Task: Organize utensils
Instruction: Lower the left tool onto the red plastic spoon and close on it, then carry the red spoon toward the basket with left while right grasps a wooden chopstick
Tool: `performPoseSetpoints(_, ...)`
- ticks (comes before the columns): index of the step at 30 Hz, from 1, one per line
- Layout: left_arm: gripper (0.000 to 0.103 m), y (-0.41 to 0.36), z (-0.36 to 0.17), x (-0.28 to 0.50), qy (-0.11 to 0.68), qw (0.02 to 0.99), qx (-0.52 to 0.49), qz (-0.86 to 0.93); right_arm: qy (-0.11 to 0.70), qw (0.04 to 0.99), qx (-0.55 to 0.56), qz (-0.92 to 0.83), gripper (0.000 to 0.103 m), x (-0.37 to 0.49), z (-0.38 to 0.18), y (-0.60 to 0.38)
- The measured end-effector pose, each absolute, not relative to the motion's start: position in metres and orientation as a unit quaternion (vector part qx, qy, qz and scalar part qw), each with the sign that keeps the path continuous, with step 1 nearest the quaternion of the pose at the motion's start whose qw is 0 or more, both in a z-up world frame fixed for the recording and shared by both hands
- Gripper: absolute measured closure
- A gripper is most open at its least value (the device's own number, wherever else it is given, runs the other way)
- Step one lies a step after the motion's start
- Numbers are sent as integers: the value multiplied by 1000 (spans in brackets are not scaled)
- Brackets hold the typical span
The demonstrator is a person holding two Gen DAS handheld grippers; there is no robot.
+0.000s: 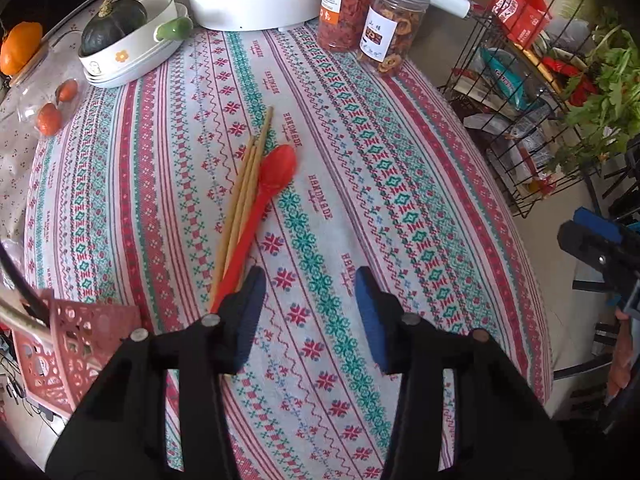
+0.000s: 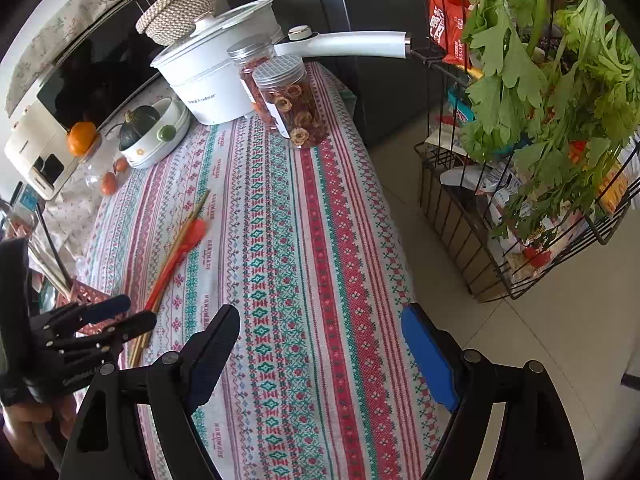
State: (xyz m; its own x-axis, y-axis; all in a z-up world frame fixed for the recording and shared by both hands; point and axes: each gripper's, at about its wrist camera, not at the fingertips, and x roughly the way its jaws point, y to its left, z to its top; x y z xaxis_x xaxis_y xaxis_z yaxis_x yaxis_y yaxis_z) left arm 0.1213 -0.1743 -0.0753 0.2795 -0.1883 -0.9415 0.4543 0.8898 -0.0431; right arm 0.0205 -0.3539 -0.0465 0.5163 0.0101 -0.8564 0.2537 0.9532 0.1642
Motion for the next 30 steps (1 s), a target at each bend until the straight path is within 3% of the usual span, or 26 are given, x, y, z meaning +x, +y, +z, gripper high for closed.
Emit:
performPoseSetpoints(5,77,-186,-93,154,561,796,157,-163,502,852,133,-72,19,26,-58,-360)
performPoseSetpoints(12,83,-196,-116,179,571,785,196,-138,510,847,130,-72,19,34,-65,-363)
performPoseSetpoints(18,97,-200,-112,174,562,787,209,-146,511,848,126,-69,19,37,-64,-359)
performPoseSetpoints(30,98,-179,-49,124,525,811,134,-219,506,853,110,-63,19,45,-57,-342)
